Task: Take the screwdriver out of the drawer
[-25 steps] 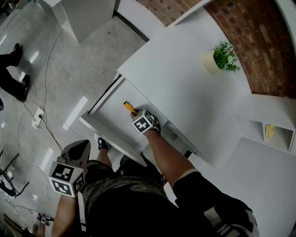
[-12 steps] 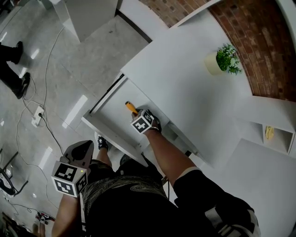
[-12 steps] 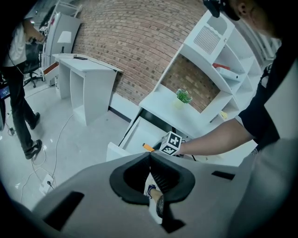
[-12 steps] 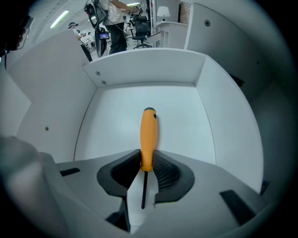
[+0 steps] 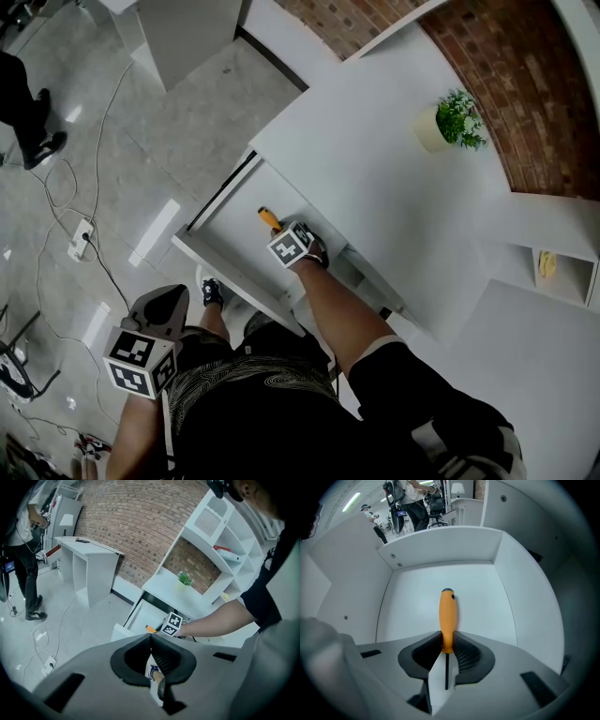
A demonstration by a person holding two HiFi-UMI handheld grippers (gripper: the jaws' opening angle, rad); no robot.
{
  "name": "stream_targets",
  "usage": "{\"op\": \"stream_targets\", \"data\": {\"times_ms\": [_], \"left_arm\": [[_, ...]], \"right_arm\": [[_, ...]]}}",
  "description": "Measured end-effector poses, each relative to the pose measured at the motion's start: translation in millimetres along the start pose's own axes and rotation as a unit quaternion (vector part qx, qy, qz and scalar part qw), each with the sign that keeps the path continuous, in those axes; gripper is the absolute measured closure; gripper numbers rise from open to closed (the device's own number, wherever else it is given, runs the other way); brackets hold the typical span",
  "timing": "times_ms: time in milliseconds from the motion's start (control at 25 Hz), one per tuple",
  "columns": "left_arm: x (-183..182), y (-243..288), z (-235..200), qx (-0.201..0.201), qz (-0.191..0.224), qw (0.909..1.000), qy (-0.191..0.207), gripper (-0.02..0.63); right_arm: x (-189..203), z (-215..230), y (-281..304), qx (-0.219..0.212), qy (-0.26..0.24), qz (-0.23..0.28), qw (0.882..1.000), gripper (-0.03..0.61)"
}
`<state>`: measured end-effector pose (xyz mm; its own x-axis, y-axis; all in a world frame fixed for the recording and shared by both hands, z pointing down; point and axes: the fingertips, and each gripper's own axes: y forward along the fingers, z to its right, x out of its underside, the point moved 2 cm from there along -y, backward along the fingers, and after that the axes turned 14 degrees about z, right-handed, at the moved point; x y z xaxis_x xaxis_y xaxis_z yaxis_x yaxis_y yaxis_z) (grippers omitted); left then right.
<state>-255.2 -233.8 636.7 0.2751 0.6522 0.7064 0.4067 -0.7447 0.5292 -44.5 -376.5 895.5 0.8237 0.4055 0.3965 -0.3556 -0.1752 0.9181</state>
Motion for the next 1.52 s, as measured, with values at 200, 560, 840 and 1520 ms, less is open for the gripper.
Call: {"op": "stream_targets", "data": {"times_ms": [200, 560, 840, 1520], "left_arm": [[-3, -7, -1, 0.005, 0.004, 1.0, 0.007, 0.597], [-25, -16, 9, 0.035, 0.029, 0.9987, 0.022, 0.597], [-51, -24, 30, 0.072, 0.06, 0.9947, 0.042, 0.597], [-101, -50, 89, 0.179, 0.108, 0.9705, 0.121, 0.597]], "right_arm": [[-1, -3, -6, 0.002, 0.0, -0.008, 1.0, 0.506], [-13, -16, -41, 0.014, -0.005, 0.018, 1.0, 0.507], [-44, -21, -90, 0.027, 0.015, 0.081, 0.996, 0.508], [-129, -49, -293, 0.069, 0.172, 0.365, 0.912, 0.508]]}}
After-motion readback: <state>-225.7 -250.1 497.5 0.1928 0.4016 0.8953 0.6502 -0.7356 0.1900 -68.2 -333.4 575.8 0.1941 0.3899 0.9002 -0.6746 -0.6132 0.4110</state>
